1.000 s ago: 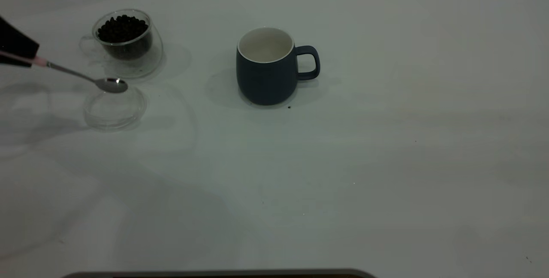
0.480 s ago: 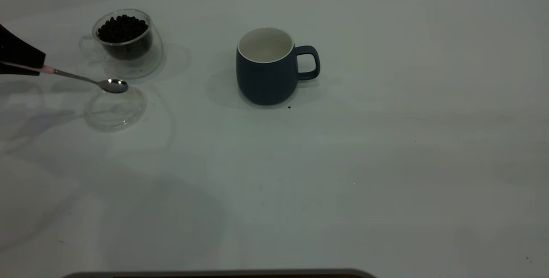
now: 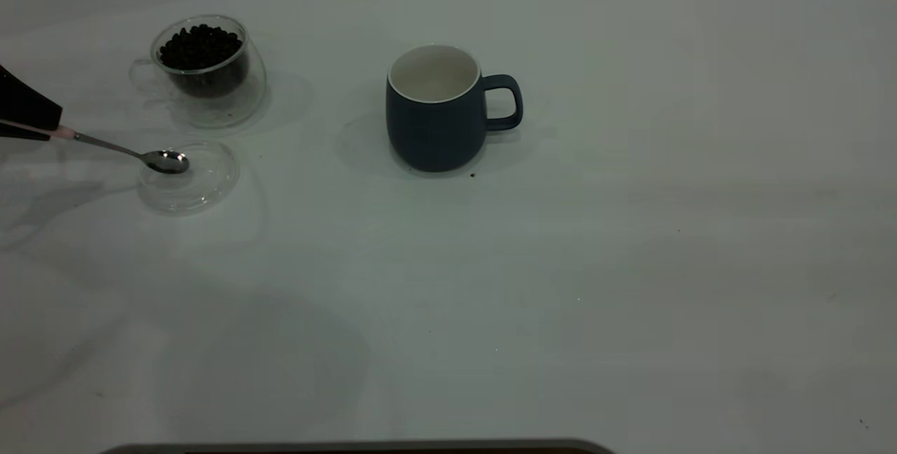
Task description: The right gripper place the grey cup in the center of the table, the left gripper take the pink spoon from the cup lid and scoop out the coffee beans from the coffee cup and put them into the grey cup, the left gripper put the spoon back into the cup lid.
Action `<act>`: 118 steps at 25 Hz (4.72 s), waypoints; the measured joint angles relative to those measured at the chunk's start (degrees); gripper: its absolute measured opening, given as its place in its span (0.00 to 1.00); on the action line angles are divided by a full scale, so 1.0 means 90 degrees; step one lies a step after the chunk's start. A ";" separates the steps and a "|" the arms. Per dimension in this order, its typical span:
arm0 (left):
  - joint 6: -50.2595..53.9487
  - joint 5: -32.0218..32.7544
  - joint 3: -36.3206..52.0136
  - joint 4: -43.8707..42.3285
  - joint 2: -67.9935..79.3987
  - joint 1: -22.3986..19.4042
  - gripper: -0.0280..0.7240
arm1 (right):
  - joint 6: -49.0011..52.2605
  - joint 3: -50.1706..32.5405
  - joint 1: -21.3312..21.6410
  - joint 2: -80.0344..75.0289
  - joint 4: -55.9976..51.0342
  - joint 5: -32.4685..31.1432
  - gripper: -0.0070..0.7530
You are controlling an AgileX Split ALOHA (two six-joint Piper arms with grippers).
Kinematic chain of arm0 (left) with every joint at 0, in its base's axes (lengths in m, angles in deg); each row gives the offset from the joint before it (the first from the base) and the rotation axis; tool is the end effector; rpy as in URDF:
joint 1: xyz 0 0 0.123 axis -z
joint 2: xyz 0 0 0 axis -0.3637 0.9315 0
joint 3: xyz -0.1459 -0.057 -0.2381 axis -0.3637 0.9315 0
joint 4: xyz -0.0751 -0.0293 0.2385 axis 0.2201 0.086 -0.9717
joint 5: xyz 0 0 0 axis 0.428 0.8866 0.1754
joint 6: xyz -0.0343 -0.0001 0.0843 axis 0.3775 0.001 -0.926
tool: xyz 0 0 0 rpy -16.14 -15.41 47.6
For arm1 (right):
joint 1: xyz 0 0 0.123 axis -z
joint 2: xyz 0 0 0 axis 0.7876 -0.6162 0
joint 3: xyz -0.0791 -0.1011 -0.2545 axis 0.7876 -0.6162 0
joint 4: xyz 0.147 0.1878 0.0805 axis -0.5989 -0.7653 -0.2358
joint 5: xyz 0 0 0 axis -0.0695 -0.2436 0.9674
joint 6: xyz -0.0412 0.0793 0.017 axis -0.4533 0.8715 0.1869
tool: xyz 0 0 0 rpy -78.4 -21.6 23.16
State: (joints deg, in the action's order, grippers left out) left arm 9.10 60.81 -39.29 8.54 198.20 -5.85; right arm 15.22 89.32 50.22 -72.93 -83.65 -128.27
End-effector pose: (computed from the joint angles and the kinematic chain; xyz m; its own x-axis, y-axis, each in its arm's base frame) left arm 0.3697 0.1242 0.0369 -0.9517 -0.1954 -0.2370 -0.0166 0.8033 -0.5954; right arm 0.0003 -0.0013 0.2642 -0.5637 0.0328 -0.8253 0.0092 0.9994 0.0334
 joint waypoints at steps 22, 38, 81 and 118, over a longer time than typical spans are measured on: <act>-0.0362 0.0220 -0.0007 0.0880 0.0942 0.0000 0.22 | 0.0000 0.0000 0.0000 0.0000 0.0000 0.0000 0.60; -0.0508 -0.0620 -0.0007 0.0839 0.0993 0.0000 0.73 | 0.0000 0.0000 0.0000 0.0000 0.0000 0.0000 0.60; 0.6360 0.1824 0.3632 -0.5547 -0.9893 0.2756 0.70 | 0.0000 0.0000 0.0000 0.0000 0.0000 0.0000 0.60; 0.6304 0.1783 0.5024 -0.5582 -1.4973 0.3273 0.70 | 0.0000 0.0000 0.0000 0.0000 0.0000 -0.0006 0.60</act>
State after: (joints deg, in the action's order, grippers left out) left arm 65.84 76.86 5.93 -41.70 63.44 23.61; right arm 15.22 89.32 50.22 -72.93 -83.65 -128.32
